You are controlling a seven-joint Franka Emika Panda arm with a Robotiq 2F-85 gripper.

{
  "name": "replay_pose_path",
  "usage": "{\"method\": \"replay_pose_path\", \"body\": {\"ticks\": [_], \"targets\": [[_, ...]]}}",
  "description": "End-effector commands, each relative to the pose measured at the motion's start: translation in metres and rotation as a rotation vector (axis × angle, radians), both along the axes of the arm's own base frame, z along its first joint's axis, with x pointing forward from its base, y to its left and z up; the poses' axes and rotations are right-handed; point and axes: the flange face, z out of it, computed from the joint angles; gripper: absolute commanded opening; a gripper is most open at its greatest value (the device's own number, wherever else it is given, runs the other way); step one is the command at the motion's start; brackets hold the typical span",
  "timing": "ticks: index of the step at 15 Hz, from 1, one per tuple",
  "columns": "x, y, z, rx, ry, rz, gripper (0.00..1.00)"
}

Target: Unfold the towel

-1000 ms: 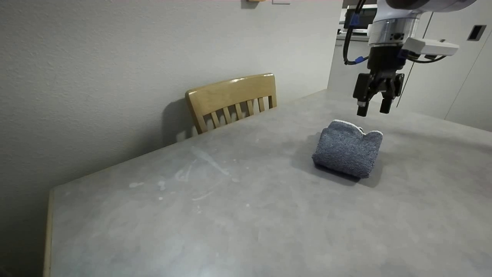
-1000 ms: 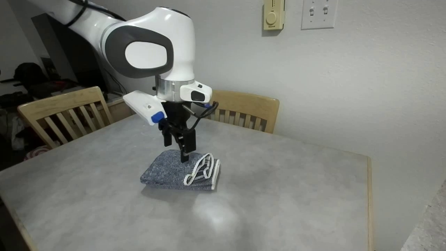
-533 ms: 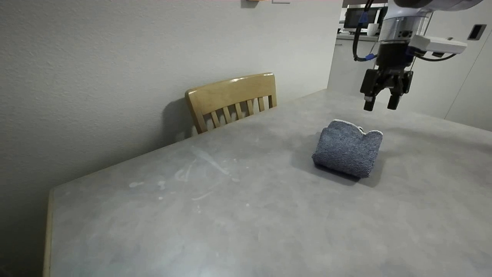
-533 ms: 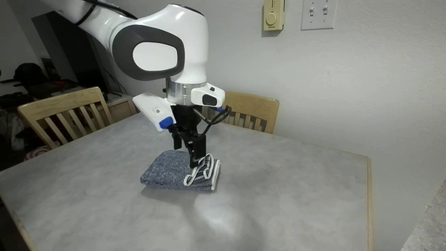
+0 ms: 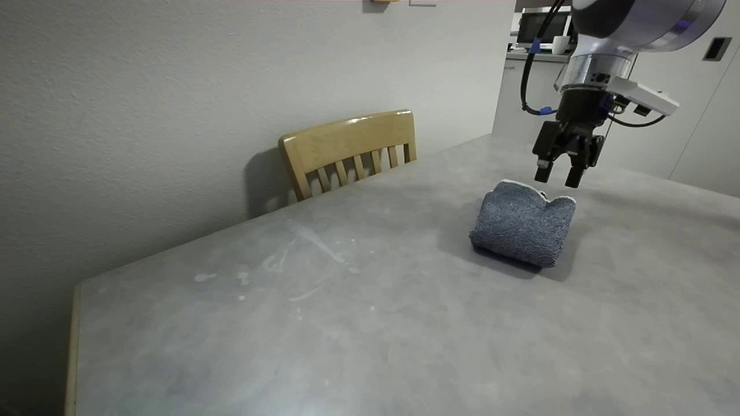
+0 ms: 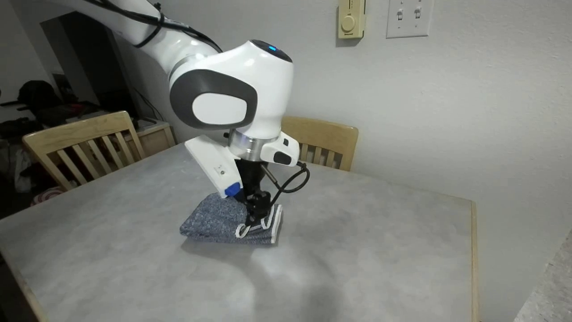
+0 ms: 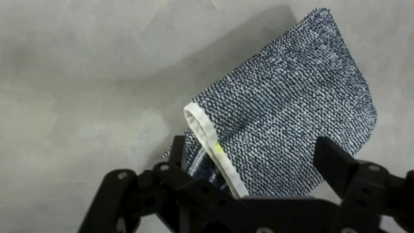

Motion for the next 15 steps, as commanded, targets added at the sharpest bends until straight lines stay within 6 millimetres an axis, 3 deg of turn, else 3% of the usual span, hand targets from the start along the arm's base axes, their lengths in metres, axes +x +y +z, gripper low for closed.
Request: {"method": "replay_pose_path", "body": {"ticks": [1,7,8,15], "targets": [[0.008,-0.008,-0.016,0.081,0.009,0.009,1.0],[0.01,-0.013,-0.046,0.135,0.06,0.016,1.0],[0.005,-0.011,-0.039,0.077,0.062,0.0,1.0],[0.009,-0.009,-0.05,0.088,0.077,0.008,1.0]]}}
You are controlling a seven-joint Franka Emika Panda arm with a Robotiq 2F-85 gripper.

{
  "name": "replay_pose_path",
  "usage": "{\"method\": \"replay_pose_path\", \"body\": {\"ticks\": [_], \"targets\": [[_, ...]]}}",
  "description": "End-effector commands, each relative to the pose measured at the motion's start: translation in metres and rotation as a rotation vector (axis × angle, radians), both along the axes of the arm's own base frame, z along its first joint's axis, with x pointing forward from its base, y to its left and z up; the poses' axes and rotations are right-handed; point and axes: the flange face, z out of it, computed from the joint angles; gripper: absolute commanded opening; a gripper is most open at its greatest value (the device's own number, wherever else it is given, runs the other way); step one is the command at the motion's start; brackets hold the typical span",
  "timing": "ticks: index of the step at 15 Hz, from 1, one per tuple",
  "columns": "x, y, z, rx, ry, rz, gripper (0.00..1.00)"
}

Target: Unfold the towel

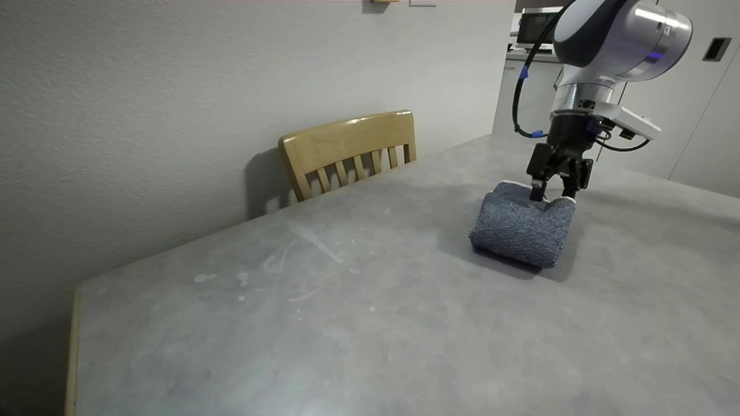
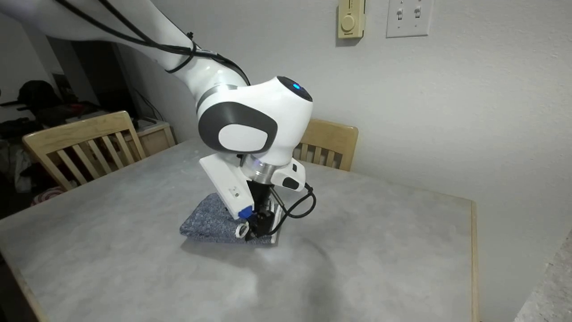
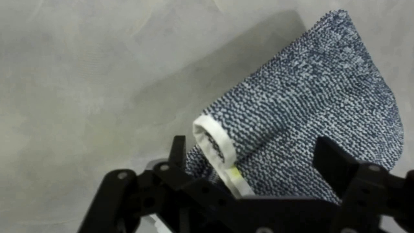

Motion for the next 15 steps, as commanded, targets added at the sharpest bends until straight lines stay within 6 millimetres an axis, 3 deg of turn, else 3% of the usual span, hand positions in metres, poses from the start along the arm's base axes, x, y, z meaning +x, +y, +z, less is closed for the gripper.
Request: {"method": "replay_pose_path", "body": {"ticks": [1,5,7,8,10,15], "targets": [[0.0,-0.001,-0.004,-0.001,0.009,-0.005,1.0],[0.001,0.0,-0.006,0.005,0.014,0.0,1.0],[0.001,0.0,-0.008,0.011,0.015,0.005,0.87],[0.001,0.0,-0.009,0.016,0.021,0.004,0.72],[0.0,0.003,-0.009,0.024,0.037,0.0,0.63],[-0.004,0.014,-0.001,0.01,0.072,-0.03,0.27]]}}
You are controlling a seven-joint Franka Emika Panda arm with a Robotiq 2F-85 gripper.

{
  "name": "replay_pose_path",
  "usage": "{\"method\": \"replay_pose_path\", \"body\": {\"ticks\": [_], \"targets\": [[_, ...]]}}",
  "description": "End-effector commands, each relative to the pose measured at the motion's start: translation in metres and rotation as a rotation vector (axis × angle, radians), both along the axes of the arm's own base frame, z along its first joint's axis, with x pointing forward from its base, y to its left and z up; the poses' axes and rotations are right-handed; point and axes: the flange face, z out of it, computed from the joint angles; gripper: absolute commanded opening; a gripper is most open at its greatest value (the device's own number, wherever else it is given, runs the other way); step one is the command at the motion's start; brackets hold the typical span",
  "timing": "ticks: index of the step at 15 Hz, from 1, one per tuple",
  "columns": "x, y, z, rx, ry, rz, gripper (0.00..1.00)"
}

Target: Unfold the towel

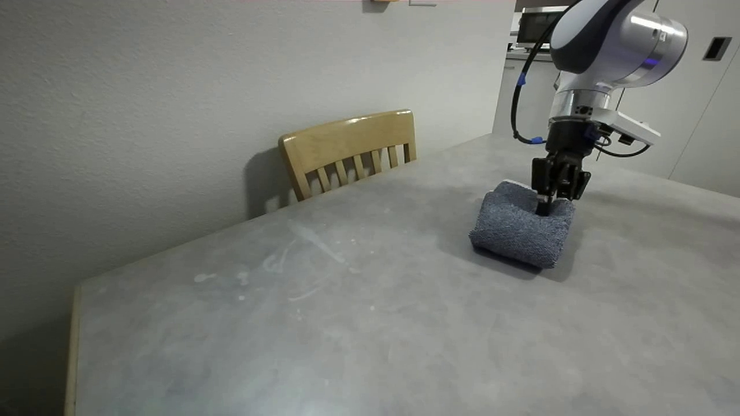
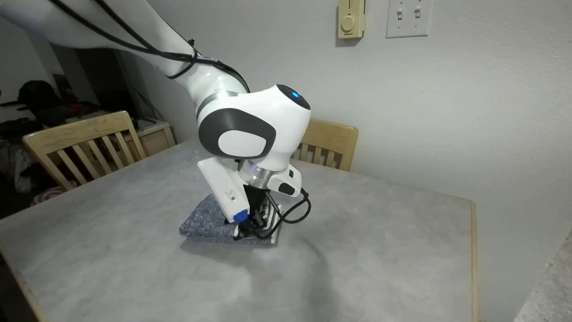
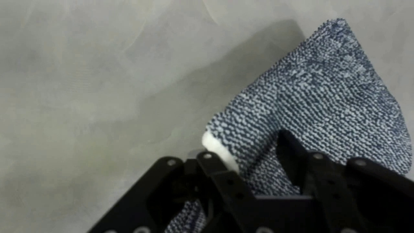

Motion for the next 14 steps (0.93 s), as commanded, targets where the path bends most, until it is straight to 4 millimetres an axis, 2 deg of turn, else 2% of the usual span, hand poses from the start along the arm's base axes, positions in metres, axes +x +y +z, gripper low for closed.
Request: {"method": "replay_pose_path", "body": {"ticks": [1,4,8,14], "targets": [[-0.002,0.009,0.014,-0.022,0.041,-0.047,0.2],[-0.005,0.017,0.03,-0.067,0.05,-0.107,0.01],[-0.012,0.042,0.06,-0.156,-0.01,-0.083,0.02],[-0.017,0.118,0.097,-0.323,-0.146,0.15,0.02]]}}
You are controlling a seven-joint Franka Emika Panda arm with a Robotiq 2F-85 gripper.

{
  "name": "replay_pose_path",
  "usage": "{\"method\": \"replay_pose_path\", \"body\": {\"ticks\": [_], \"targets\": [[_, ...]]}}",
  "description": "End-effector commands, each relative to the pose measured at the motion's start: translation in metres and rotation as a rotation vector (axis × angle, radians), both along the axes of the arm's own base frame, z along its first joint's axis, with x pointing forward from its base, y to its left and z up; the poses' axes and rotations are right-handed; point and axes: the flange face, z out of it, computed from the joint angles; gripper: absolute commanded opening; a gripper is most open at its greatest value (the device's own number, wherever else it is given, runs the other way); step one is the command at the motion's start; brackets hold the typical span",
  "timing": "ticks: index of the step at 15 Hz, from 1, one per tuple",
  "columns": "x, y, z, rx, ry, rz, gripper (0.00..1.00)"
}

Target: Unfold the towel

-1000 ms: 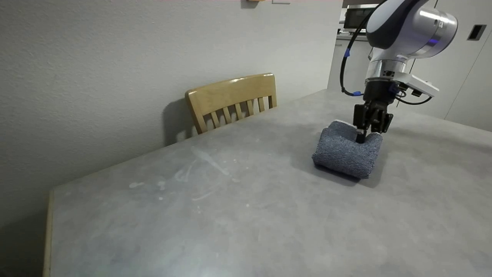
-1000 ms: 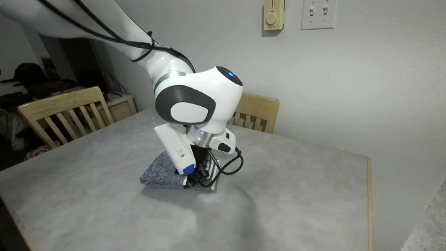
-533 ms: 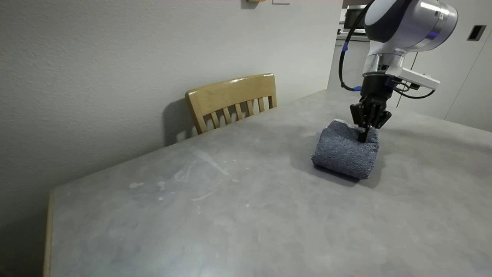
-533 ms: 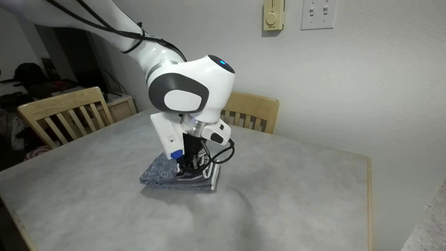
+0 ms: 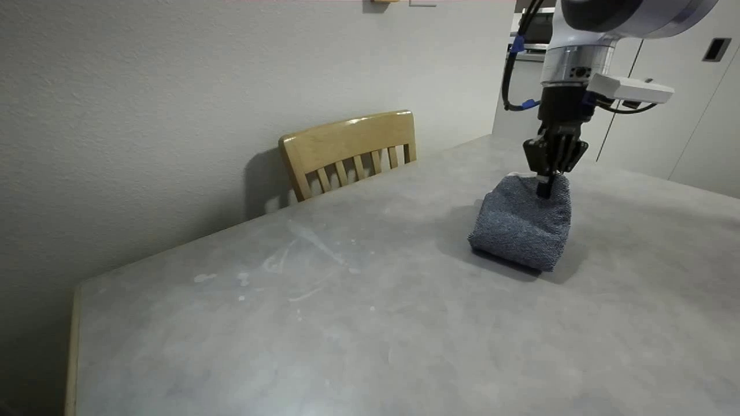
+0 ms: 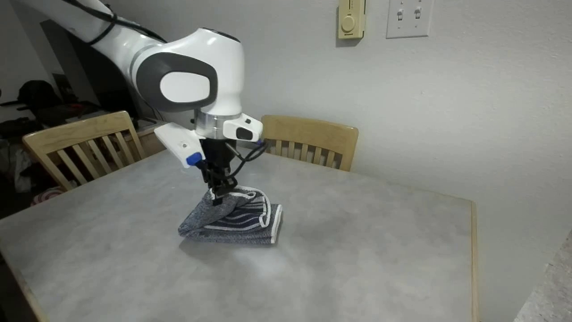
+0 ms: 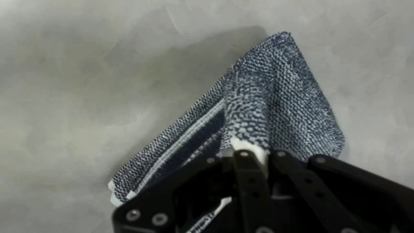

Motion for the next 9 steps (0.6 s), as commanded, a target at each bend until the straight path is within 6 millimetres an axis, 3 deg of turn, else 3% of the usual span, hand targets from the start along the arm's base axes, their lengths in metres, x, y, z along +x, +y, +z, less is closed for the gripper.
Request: {"method": "replay_pose_path", "body": {"ticks": [1,9], "targets": [[-0.012,0.045,0.019,-0.092,-0.06,0.159,0.02],[-0.008,0.133,0.028,-0.215,-0.06,0.534,0.02]]}}
